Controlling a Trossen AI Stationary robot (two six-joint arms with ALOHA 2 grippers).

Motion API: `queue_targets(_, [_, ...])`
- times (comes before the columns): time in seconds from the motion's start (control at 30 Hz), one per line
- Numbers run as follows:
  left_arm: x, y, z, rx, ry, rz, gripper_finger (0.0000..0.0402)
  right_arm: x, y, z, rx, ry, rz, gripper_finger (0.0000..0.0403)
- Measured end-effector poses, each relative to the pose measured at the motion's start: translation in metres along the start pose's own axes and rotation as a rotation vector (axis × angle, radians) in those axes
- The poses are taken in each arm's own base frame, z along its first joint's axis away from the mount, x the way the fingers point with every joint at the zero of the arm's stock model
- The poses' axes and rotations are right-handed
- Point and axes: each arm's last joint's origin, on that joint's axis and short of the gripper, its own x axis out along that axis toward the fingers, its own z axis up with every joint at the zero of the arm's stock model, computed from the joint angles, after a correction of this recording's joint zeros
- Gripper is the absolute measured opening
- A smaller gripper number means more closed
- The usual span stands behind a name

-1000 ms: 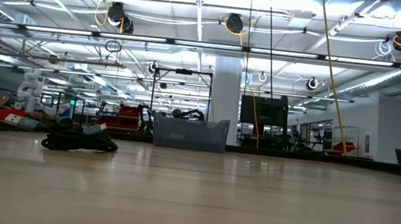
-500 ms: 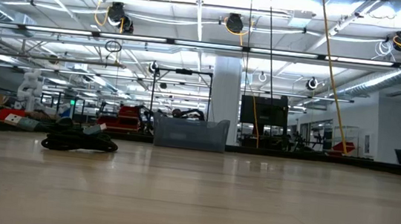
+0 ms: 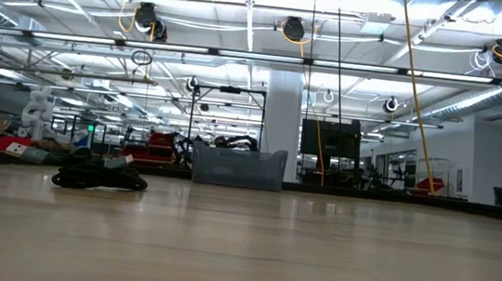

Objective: Pick and place USB-C Cables
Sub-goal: Put the right black USB cable into the black bin

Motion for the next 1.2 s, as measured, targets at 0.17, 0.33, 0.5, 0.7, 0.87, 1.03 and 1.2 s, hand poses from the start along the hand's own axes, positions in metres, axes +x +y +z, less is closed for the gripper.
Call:
queue_targets(0.17, [0.012, 0.006, -0.007, -0.035, 0.006, 0.001, 0.029, 0.003, 0.001, 0.0, -0.003, -0.014, 0.007, 0.0013])
queue_targets(0.33, [0.019, 0.005, -0.002, -0.05, -0.087, -0.026, 0.028, 0.005, 0.003, -0.001, -0.003, -0.013, 0.017, 0.0013])
queue_targets(0.5, [0.03, 0.005, -0.015, -0.038, -0.029, -0.081, 0.0242, 0.005, 0.005, 0.0, -0.004, -0.016, 0.024, 0.0013])
queue_targets(0.7, [0.037, 0.004, -0.016, 0.0, -0.077, -0.101, 0.0183, 0.005, 0.005, -0.001, -0.006, -0.015, 0.022, 0.0013])
queue_targets(0.87, [0.037, 0.004, -0.012, 0.0, -0.113, -0.106, 0.013, 0.005, 0.005, -0.001, -0.006, -0.015, 0.022, 0.0013])
queue_targets(1.03, [0.037, 0.004, -0.014, 0.013, -0.093, -0.101, 0.0088, 0.005, 0.005, -0.001, -0.006, -0.014, 0.021, 0.0013])
queue_targets(1.2, [0.037, 0.004, -0.015, 0.017, -0.081, -0.116, 0.0057, 0.005, 0.005, -0.001, -0.005, -0.01, 0.021, 0.0013])
